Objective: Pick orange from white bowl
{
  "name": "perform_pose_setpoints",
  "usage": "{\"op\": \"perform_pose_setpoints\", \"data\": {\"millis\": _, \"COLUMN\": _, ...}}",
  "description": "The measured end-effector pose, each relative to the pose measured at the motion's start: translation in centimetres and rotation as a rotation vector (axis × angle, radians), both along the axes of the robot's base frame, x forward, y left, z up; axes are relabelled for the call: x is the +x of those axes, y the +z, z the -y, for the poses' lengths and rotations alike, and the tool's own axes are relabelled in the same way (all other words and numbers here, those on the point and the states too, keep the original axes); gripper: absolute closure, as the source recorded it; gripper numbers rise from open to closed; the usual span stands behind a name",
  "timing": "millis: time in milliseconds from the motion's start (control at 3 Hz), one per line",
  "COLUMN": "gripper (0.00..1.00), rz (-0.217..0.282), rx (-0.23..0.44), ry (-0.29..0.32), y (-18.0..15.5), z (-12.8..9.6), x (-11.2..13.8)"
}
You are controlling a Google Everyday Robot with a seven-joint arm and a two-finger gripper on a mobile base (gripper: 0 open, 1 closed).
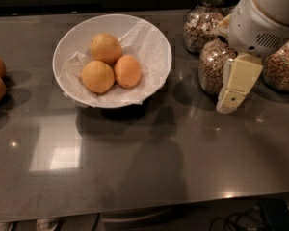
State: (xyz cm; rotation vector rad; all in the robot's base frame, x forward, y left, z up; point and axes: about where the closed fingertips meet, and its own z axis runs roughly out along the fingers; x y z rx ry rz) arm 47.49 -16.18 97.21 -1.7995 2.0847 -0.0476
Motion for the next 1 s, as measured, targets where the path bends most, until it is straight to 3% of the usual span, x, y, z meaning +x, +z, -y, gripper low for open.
{"op": "perform_pose_setpoints", "data": {"millis": 1000, "gripper": 0.0, "rz": 0.03, "rx": 0.028, "ry": 0.05, "y": -0.5, "z": -2.8, "x": 2.0}}
